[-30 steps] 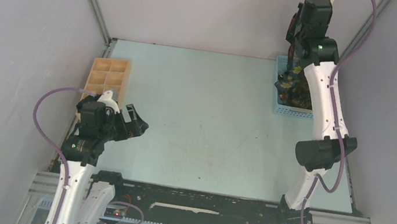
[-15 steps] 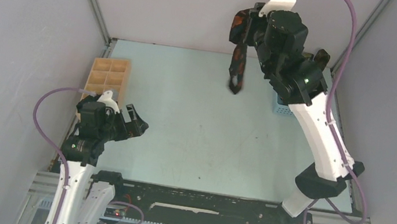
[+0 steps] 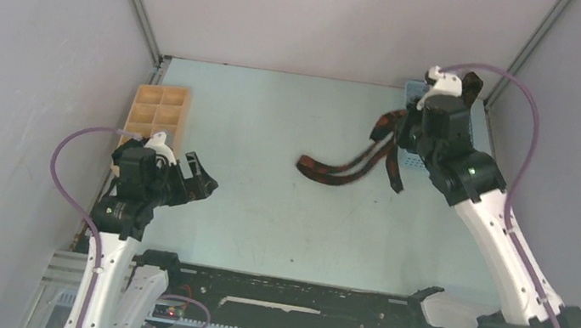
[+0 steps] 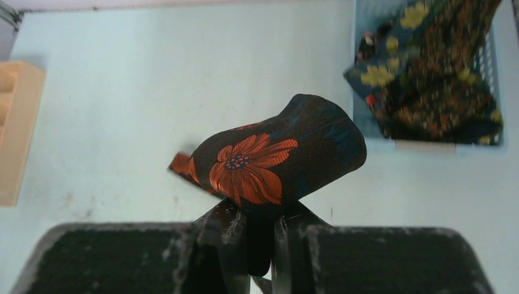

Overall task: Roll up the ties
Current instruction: Place the tie at the center of the board.

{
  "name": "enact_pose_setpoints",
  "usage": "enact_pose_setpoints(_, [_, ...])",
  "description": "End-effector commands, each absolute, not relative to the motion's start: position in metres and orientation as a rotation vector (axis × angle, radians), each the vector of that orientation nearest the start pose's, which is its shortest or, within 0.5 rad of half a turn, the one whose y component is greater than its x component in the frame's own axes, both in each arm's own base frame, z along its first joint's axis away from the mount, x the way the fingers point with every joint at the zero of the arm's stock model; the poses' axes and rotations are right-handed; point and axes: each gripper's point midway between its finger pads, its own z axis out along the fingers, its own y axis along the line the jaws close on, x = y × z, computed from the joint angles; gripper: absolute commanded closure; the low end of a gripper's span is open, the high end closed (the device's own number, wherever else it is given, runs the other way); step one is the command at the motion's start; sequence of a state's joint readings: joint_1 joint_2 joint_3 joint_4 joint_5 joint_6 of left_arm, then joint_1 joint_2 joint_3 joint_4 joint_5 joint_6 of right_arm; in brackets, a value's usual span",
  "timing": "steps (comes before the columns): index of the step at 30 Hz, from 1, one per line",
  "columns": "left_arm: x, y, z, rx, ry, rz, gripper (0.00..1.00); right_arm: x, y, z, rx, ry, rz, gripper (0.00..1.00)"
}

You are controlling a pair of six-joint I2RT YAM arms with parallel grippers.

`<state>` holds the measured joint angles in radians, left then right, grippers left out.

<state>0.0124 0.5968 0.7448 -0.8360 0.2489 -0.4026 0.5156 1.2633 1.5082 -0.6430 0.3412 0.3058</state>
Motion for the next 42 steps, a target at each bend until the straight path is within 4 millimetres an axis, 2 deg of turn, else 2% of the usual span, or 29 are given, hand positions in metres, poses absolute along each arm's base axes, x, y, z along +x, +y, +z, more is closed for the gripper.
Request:
enact_pose_setpoints(1, [0.199, -0.061, 0.172, -0.326, 2.266, -0.524, 0.00, 0.302, 0.129, 0.368, 0.019, 1.895, 0.396, 1.00])
enact_pose_setpoints(6, [0.200, -0.064, 0.169, -0.317, 2.279, -0.540, 0.00, 0.277, 0.097, 0.354, 0.111, 1.933, 0.337, 1.00])
enact_pose_setpoints(10, [0.200, -0.064, 0.168, -0.320, 2.286, -0.539, 0.00, 0.265, 0.084, 0.339, 0.217, 1.988, 0.313, 1.00])
enact_pose_setpoints(13, [0.200, -0.064, 0.168, -0.318, 2.288, -0.541, 0.00, 0.254, 0.071, 0.321, 0.437, 2.016, 0.304, 1.00])
enact_pose_setpoints(15, [0.200, -0.064, 0.168, -0.317, 2.290, -0.540, 0.00, 0.247, 0.075, 0.311, 0.545, 1.991, 0.391, 1.00])
enact_pose_setpoints(17, [0.200, -0.064, 0.168, -0.317, 2.290, -0.541, 0.00, 0.242, 0.091, 0.295, 0.623, 1.975, 0.515, 1.00])
enact_pose_setpoints(20, [0.201, -0.064, 0.168, -0.320, 2.286, -0.536, 0.00, 0.235, 0.130, 0.271, 0.754, 1.972, 0.719, 1.00])
enact_pose_setpoints(23, [0.200, -0.063, 0.168, -0.323, 2.284, -0.532, 0.00, 0.231, 0.173, 0.261, 0.831, 1.920, 0.850, 1.00])
enact_pose_setpoints(27, [0.201, -0.063, 0.169, -0.325, 2.283, -0.529, 0.00, 0.240, 0.225, 0.265, 0.933, 1.808, 0.957, 1.00])
enact_pose_setpoints(29, [0.200, -0.063, 0.169, -0.325, 2.281, -0.528, 0.00, 0.246, 0.256, 0.269, 0.969, 1.767, 1.048, 1.00])
enact_pose_setpoints(31, [0.201, -0.062, 0.169, -0.328, 2.277, -0.523, 0.00, 0.254, 0.295, 0.282, 0.949, 1.737, 1.167, 1.00])
enact_pose_setpoints(32, [0.200, -0.061, 0.169, -0.331, 2.279, -0.521, 0.00, 0.258, 0.314, 0.292, 0.905, 1.736, 1.210, 0.86])
enact_pose_setpoints(33, [0.201, -0.061, 0.169, -0.331, 2.277, -0.520, 0.00, 0.260, 0.333, 0.296, 0.852, 1.768, 1.223, 0.64])
enact_pose_setpoints(34, [0.200, -0.061, 0.169, -0.331, 2.278, -0.520, 0.00, 0.261, 0.351, 0.304, 0.790, 1.800, 1.245, 0.34])
enact_pose_setpoints(35, [0.200, -0.061, 0.169, -0.332, 2.279, -0.519, 0.00, 0.263, 0.368, 0.302, 0.715, 1.845, 1.244, 0.10])
enact_pose_setpoints(36, [0.200, -0.061, 0.169, -0.331, 2.278, -0.520, 0.00, 0.261, 0.381, 0.309, 0.631, 1.878, 1.262, 0.02])
enact_pose_setpoints(38, [0.200, -0.061, 0.170, -0.333, 2.273, -0.516, 0.00, 0.257, 0.389, 0.311, 0.527, 1.909, 1.246, 0.00])
enact_pose_setpoints(40, [0.200, -0.060, 0.171, -0.338, 2.267, -0.512, 0.00, 0.254, 0.381, 0.307, 0.441, 1.931, 1.171, 0.00])
enact_pose_setpoints(42, [0.200, -0.060, 0.172, -0.336, 2.263, -0.511, 0.00, 0.256, 0.366, 0.296, 0.278, 1.955, 1.021, 0.00])
